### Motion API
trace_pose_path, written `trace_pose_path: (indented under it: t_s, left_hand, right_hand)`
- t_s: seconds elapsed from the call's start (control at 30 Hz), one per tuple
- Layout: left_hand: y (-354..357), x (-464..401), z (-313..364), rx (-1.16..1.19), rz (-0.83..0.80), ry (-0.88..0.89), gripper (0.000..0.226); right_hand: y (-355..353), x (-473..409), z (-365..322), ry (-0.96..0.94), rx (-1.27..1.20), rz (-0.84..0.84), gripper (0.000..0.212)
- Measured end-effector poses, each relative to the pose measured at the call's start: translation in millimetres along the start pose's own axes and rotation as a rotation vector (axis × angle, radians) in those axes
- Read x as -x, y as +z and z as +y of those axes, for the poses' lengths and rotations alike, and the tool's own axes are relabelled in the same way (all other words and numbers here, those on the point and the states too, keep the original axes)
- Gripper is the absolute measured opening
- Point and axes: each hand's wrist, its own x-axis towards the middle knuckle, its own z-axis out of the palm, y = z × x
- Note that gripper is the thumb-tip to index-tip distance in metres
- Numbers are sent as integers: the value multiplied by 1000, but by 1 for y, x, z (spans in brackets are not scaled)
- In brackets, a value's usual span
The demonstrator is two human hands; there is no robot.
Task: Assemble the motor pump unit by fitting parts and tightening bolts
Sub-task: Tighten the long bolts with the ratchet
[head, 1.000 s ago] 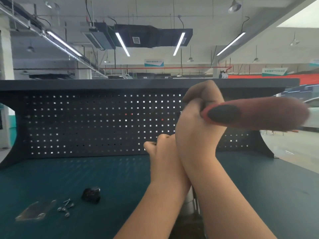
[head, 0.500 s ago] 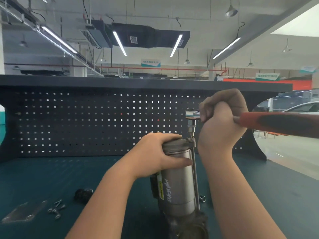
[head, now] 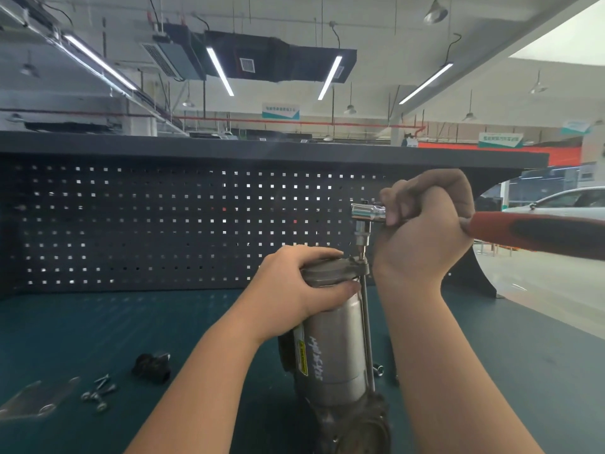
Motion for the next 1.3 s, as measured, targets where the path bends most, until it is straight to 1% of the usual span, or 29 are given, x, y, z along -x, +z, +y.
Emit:
trace_pose_path:
  t_s: [0.07, 0.13, 0.2, 0.27, 0.3, 0.33, 0.4, 0.43, 0.5, 0.57, 0.6, 0.67, 0.83, 0.9, 0.93, 0.97, 1.03, 1.13, 1.2, 1.3]
  left_hand:
    - [2, 4, 3, -71, 40, 17, 48]
    - [2, 8, 5, -157, 58, 33, 62]
    - [-4, 10, 5, -170, 20, 29, 70]
    - [-15, 9, 0, -75, -4, 40, 67]
    - [-20, 7, -6, -14, 42, 39, 63]
    - [-25, 5, -15, 68, 129, 18, 63]
    - [-28, 2, -36, 263, 298, -116, 75]
    - [-27, 1, -46, 313, 321, -197, 85]
    - [-16, 2, -62, 339, 237, -306, 100]
    - [0, 5, -71, 426, 109, -374, 105]
    - [7, 7, -72, 475, 72, -394, 108]
    - [16, 7, -74, 490, 83, -394, 115]
    - [18, 7, -74, 411, 208, -341, 134]
    - [19, 9, -70, 394, 215, -321, 137]
    - [19, 10, -70, 378, 220, -286, 133]
    - [19, 10, -70, 360, 234, -242, 124]
    - [18, 12, -67, 317, 313, -148, 98]
    - [15, 17, -67, 223, 458, -79, 58]
    - [10, 20, -69, 162, 526, -45, 47]
    - [-3, 22, -74, 144, 576, -25, 41]
  right_hand:
    - [0, -1, 1, 41, -81, 30, 35]
    - [1, -3, 2, 74, -138, 45, 43]
    - [2, -2, 2, 81, -142, 17, 43]
    - [2, -1, 1, 86, -139, -37, 41]
    - [1, -2, 0, 89, -131, -54, 40]
    - [0, -3, -1, 90, -121, -62, 40]
    - [-3, -6, -3, 90, -119, -56, 43]
    - [-4, -8, -4, 92, -124, -48, 44]
    - [-7, -12, -5, 105, -135, -24, 44]
    - [-10, -14, -5, 139, -149, -6, 44]
    - [-11, -15, -5, 152, -154, -2, 44]
    - [-12, -16, -4, 159, -159, 8, 43]
    - [-14, -16, 0, 191, -213, 67, 44]
    - [-14, -17, 0, 199, -220, 88, 44]
    - [-13, -16, 1, 203, -225, 95, 44]
    - [-12, -16, 0, 207, -232, 101, 44]
    - [-10, -14, 0, 228, -252, 120, 42]
    - [-10, -13, 1, 295, -272, 151, 37]
    - [-10, -12, 4, 356, -291, 146, 36]
    - [-6, -5, 11, 409, -283, 104, 38]
